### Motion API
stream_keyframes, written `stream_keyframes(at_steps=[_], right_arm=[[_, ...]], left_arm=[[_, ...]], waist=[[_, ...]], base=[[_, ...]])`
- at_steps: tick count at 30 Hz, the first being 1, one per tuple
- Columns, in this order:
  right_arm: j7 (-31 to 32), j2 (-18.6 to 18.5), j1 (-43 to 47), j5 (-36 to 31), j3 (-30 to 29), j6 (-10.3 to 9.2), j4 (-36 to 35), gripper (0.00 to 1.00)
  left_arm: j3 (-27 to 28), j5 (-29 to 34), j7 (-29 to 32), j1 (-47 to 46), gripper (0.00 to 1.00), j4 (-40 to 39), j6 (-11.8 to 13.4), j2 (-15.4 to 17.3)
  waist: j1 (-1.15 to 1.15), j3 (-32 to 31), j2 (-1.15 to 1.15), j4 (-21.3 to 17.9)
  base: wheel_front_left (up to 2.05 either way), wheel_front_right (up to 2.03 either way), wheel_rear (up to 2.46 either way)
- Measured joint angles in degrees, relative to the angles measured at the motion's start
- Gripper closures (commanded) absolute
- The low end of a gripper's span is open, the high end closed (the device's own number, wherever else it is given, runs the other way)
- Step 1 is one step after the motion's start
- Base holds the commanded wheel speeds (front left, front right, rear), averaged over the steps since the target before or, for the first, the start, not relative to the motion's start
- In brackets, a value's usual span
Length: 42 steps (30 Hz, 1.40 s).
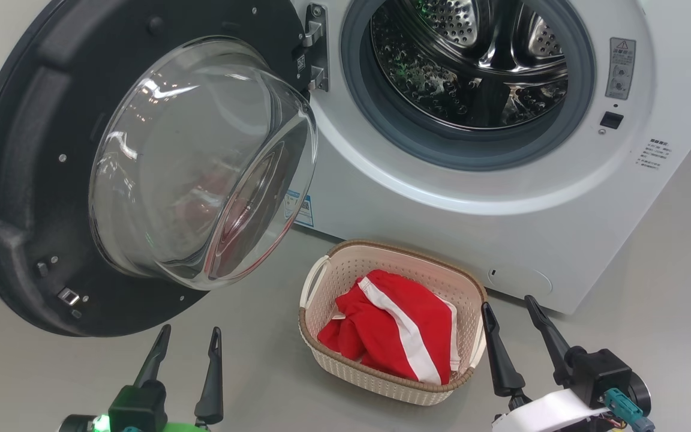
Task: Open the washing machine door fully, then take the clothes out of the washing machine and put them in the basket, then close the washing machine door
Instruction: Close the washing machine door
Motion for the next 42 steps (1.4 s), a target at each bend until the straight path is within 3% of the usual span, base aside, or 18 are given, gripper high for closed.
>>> stream_keyframes(at_steps=[4,5,7,8,9,21,25,27,33,37,42], right_arm=[[0.0,0.0,-0.06,0.0,0.12,0.0,0.09,0.0],[0.0,0.0,-0.07,0.0,0.12,-0.01,0.1,0.0],[0.0,0.0,-0.08,0.0,0.12,-0.01,0.14,0.0],[0.0,0.0,-0.08,0.0,0.13,-0.01,0.16,0.0],[0.0,0.0,-0.09,0.0,0.13,-0.01,0.19,0.0],[0.0,0.0,-0.82,0.0,0.23,-0.08,0.55,0.0],[0.0,0.0,-0.93,0.0,0.24,-0.08,0.63,0.0],[0.0,0.0,-0.93,0.0,0.24,-0.08,0.68,0.0],[0.0,-0.01,-0.93,0.0,0.43,-0.08,0.77,0.0],[0.0,-0.01,-0.94,0.0,0.53,-0.08,0.77,0.0],[0.0,0.0,-0.94,0.0,0.62,-0.08,0.76,0.0]], left_arm=[[0.19,-0.01,0.0,0.0,0.01,0.03,0.05,0.0],[0.22,-0.01,0.0,0.0,0.16,0.05,0.05,0.0],[0.3,-0.01,0.0,0.0,0.74,0.13,0.05,0.0],[0.33,-0.01,0.0,0.0,0.94,0.18,0.05,0.0],[0.36,-0.02,0.0,0.0,1.0,0.22,0.05,0.0],[1.25,-4.12,-0.33,-0.01,1.0,-0.75,0.18,-0.09],[1.31,-9.6,-0.49,-0.01,1.0,-2.0,-1.82,-0.14],[1.46,-14.54,-0.51,-0.01,1.0,-3.1,-3.36,-0.19],[0.93,-38.69,-0.59,-0.05,1.0,-7.55,-7.34,-0.19],[0.02,-50.61,-1.35,0.07,1.0,-11.72,-9.93,-0.19],[1.57,-64.42,-2.26,-0.02,1.0,-16.34,-10.65,-0.27]], waist=[[0.0,-0.02,0.0,-0.1],[0.0,-0.03,0.0,-0.13],[0.0,-0.05,0.0,-0.18],[0.0,-0.06,0.0,-0.2],[0.0,-0.05,0.0,-0.21],[0.0,0.31,0.0,-0.15],[0.0,0.31,0.0,-0.11],[0.0,0.27,0.0,-0.08],[0.0,0.11,0.0,-0.13],[0.0,0.1,0.0,-0.26],[0.0,0.17,0.0,-0.54]], base=[[0.0,0.0,0.0],[0.0,0.0,0.0],[0.0,0.0,0.0],[0.0,0.0,0.0],[0.0,0.0,0.0],[0.0,0.0,0.0],[0.0,0.0,0.0],[0.0,0.0,0.0],[0.0,0.0,0.0],[0.0,0.0,0.0],[0.0,0.0,0.0]])
